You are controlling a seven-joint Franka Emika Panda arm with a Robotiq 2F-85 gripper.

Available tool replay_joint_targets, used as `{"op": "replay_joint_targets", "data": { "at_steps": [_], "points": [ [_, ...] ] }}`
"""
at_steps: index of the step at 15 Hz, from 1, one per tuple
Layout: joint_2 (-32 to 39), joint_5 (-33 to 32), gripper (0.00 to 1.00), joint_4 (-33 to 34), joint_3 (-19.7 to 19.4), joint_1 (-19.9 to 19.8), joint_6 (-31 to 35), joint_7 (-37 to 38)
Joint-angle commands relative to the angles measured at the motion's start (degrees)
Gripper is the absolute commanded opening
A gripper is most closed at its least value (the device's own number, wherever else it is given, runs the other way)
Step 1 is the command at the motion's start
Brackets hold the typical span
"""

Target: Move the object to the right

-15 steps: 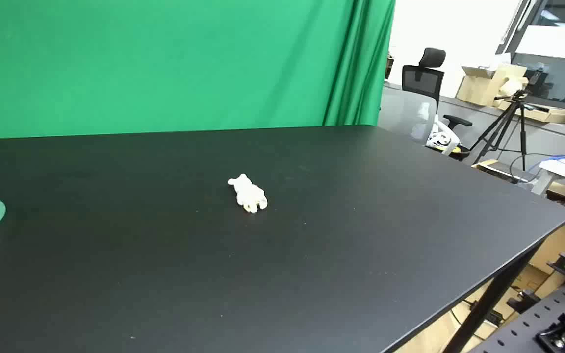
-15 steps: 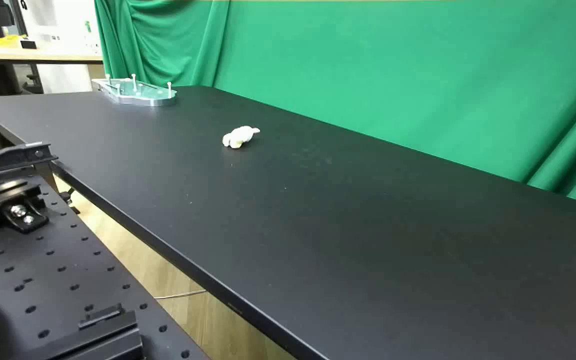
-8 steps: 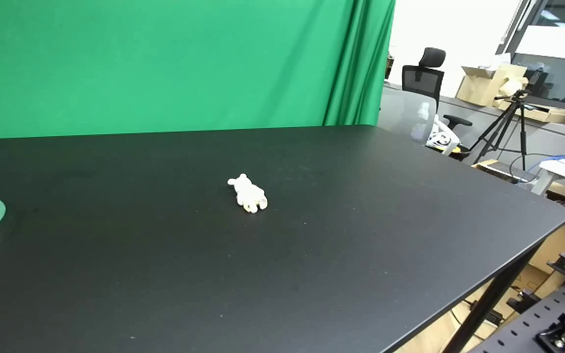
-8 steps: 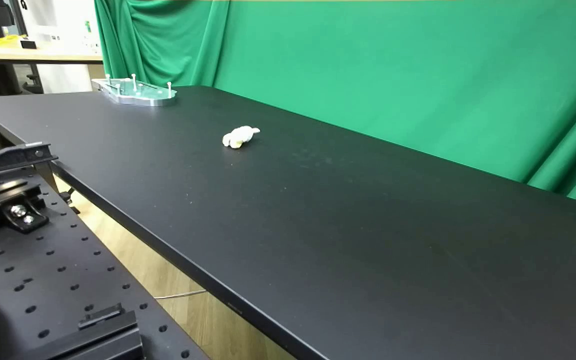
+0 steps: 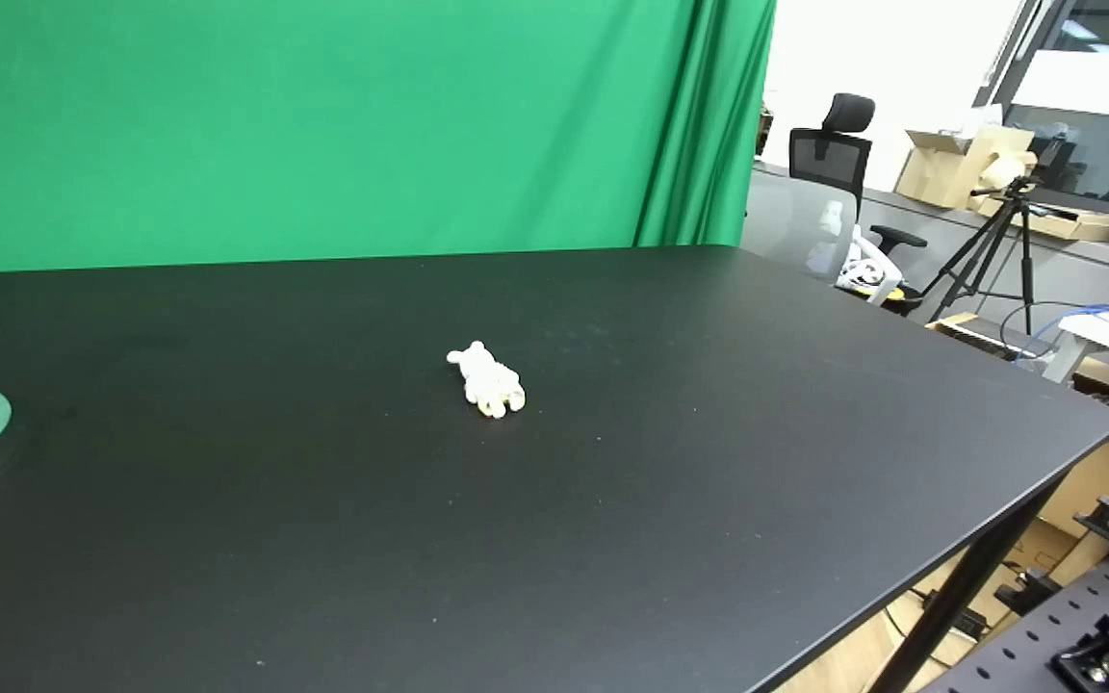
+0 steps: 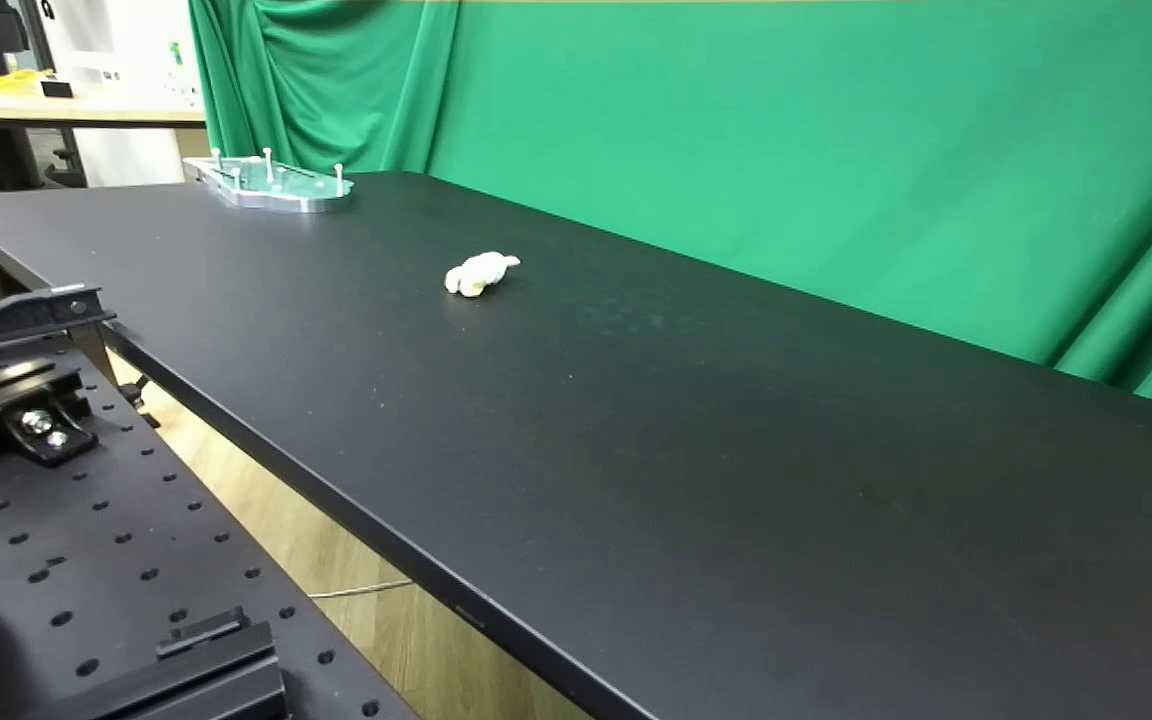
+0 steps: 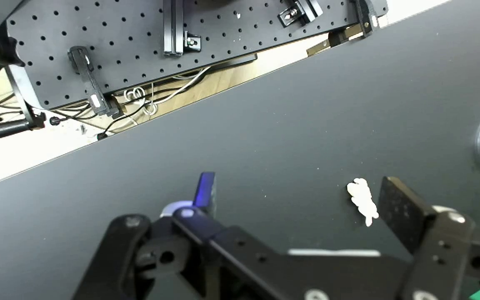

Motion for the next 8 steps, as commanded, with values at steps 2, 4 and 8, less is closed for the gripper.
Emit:
{"op": "replay_joint_targets", "data": {
  "at_steps": [2, 4, 8],
  "points": [
    [0.3, 0.5, 1.0, 0.1, 0.9, -1.2, -0.1, -0.6],
    [1.6, -1.1, 1.0, -0.9, 1.9, -0.5, 3.0, -1.2],
    [2.2, -3.1, 1.0, -3.8, 4.1, 1.0, 6.9, -2.5]
  ]
}}
